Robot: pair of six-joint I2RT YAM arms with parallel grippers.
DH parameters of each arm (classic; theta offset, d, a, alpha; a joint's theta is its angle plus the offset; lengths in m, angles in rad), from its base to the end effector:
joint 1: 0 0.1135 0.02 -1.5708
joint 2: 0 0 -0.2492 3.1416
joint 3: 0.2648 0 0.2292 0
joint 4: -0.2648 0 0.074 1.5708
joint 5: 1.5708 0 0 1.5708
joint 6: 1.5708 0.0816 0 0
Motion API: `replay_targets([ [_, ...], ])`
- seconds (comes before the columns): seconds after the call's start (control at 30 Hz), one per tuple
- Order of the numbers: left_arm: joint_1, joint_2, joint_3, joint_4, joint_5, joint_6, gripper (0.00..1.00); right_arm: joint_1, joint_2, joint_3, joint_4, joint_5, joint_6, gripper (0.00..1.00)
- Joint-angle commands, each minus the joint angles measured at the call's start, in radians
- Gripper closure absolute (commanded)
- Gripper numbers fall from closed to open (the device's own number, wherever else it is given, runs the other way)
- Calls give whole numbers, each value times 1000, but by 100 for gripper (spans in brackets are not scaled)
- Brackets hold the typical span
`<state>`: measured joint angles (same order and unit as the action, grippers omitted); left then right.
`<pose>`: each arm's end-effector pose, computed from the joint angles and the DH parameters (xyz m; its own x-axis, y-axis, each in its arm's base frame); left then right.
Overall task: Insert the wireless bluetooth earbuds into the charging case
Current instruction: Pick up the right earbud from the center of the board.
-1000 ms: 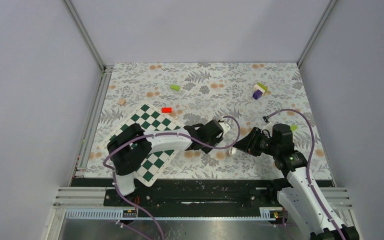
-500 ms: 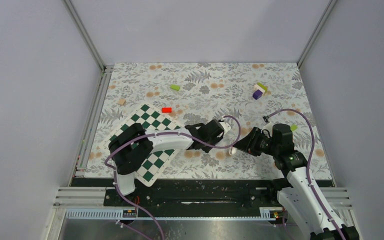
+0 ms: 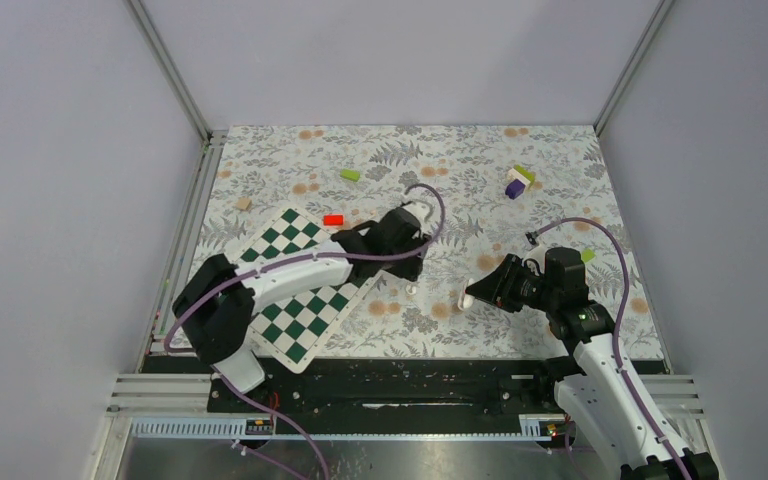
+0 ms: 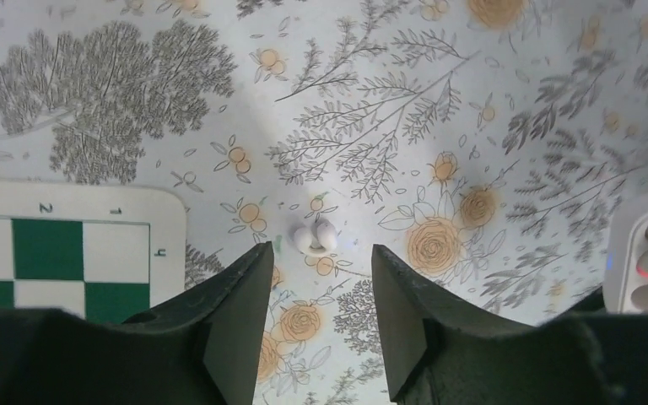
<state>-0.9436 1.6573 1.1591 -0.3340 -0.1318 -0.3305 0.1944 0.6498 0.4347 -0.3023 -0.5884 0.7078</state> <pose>0.2251 -0.2923 0.1942 -0.6541 0.3542 -0.6684 0.5693 0.8123 -0.1266 0.1618 0.0780 0.2055 -0.7809 0.3975 -0.4818 -0.1662 0.6114 0.7737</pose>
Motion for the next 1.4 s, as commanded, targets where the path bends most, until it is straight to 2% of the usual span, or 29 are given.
replay_targets([
  [0.0,128,-14,-60,-5,228,-337,54,-4,-3,18,27,-22,-2,100],
  [0.1,184,7,-146,88,388,-458,58,-5,-2,18,26,-23,-3,100],
  [0.23,185,32,-211,156,449,-566,57,-4,-5,16,25,-27,-2,100],
  [0.47,183,78,-239,241,494,-634,57,-4,-5,13,31,-27,1,100],
  [0.83,189,170,-162,250,443,-630,58,-4,-13,7,31,-32,6,100],
  [1.1,235,197,-89,179,387,-572,58,-4,-12,9,31,-36,2,100],
  [1.37,236,186,-54,111,350,-511,58,-4,6,14,39,-40,-2,100],
])
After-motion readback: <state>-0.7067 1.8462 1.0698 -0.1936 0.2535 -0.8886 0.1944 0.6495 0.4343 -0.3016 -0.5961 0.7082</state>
